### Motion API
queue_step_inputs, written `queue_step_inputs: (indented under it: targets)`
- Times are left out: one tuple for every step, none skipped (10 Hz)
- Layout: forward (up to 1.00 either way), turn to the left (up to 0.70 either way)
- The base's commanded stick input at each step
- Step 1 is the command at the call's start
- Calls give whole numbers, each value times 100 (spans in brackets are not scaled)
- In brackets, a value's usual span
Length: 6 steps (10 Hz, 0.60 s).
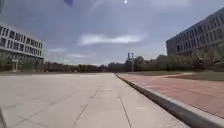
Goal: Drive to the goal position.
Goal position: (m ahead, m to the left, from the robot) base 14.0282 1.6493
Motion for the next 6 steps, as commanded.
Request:
queue_step_inputs:
  targets:
    - [99,0]
    - [100,0]
    - [100,0]
    - [100,0]
    - [100,0]
    - [100,0]
